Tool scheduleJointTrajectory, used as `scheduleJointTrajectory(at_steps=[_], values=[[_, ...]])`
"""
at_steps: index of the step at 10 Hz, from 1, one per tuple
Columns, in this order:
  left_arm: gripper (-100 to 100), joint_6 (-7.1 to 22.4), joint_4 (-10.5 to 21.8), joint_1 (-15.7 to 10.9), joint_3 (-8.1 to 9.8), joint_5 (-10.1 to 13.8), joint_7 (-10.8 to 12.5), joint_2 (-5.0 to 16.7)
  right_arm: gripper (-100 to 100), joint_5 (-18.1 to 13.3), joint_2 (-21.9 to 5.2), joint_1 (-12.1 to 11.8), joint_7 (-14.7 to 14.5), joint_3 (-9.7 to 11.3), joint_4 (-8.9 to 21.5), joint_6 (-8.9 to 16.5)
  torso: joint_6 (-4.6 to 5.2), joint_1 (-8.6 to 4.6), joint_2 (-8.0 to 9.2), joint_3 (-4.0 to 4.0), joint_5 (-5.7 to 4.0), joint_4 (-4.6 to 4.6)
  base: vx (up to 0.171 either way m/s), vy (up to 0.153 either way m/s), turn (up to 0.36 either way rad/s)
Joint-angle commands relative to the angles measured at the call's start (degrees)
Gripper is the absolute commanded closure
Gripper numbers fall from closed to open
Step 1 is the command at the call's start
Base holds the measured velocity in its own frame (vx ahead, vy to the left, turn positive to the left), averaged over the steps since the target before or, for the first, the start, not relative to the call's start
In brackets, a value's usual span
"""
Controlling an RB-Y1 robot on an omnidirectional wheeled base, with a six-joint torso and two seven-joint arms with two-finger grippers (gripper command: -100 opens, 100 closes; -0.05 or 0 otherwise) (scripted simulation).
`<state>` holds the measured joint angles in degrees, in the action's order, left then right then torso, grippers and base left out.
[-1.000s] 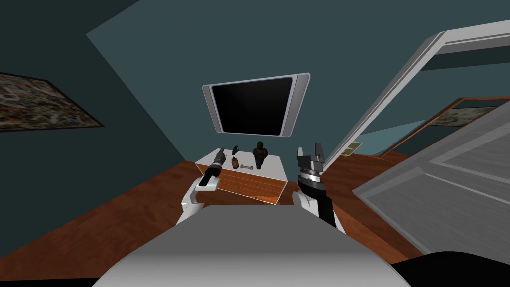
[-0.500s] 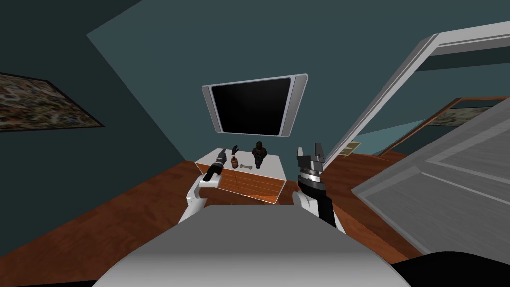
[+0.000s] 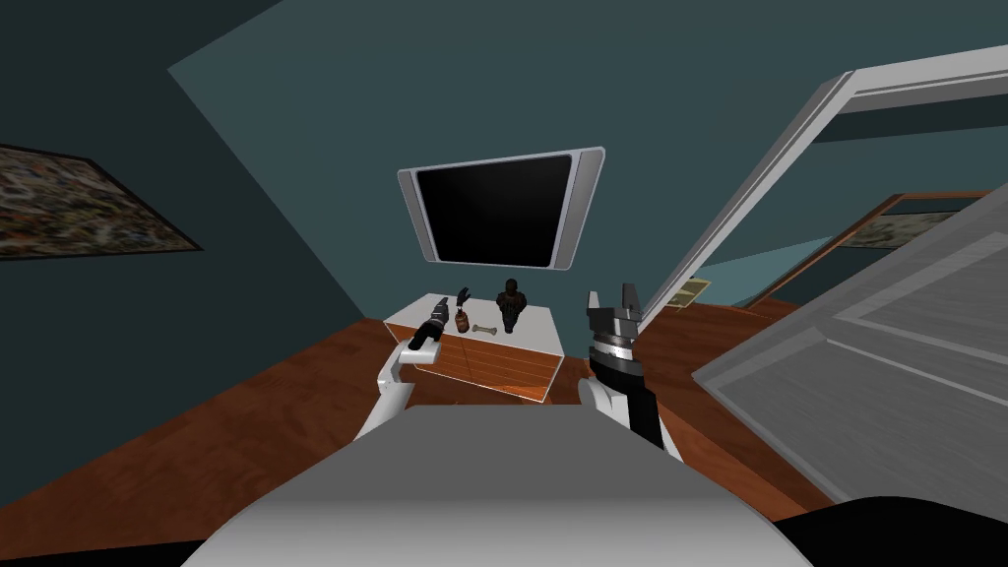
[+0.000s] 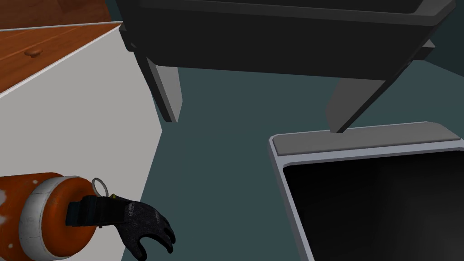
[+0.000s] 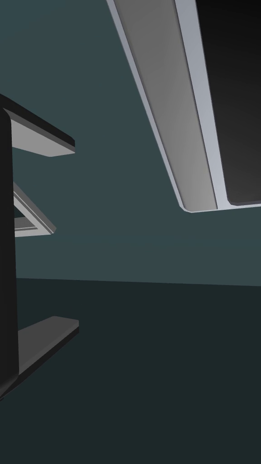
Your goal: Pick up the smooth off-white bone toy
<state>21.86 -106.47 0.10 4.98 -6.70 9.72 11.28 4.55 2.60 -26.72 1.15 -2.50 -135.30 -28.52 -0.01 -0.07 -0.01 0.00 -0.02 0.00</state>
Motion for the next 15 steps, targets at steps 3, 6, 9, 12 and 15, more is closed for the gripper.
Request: scheduleJointTrajectory(at_steps=[3, 6, 9, 12, 15], values=[[-100, 5.0, 2.2, -1.9, 0.19, 0.0, -0.5, -0.1, 0, 0.0, 0.0, 0.0, 0.0, 0.0, 0.0, 0.0, 0.00, 0.02, -0.03, -0.02, 0.00, -0.01, 0.003, -0.013, -0.009], [-100, 10.0, 6.6, -5.3, 0.56, 0.2, -1.5, -0.3, 0, 0.0, 0.0, 0.0, 0.0, 0.0, 0.0, 0.0, 0.00, 0.04, -0.05, -0.03, 0.01, -0.01, 0.012, -0.011, -0.023], [-100, 14.0, 8.8, -6.9, 0.76, 0.3, -2.1, -0.5, 0, 0.0, 0.0, 0.0, 0.0, 0.0, 0.0, 0.0, -0.01, 0.05, -0.04, -0.02, 0.01, -0.01, 0.013, -0.007, -0.014], [-100, 18.1, 11.0, -8.5, 0.96, 0.4, -2.7, -0.6, 0, 0.0, 0.0, 0.0, 0.0, 0.0, 0.0, 0.0, 0.00, 0.05, -0.10, -0.06, 0.01, -0.02, 0.022, -0.005, -0.024], [-100, 21.4, 13.2, -10.0, 1.17, 0.5, -3.4, -0.8, 0, 0.0, 0.0, 0.0, 0.0, 0.0, 0.0, 0.0, 0.00, 0.06, -0.11, -0.06, 0.01, -0.02, 0.023, -0.003, -0.022]])
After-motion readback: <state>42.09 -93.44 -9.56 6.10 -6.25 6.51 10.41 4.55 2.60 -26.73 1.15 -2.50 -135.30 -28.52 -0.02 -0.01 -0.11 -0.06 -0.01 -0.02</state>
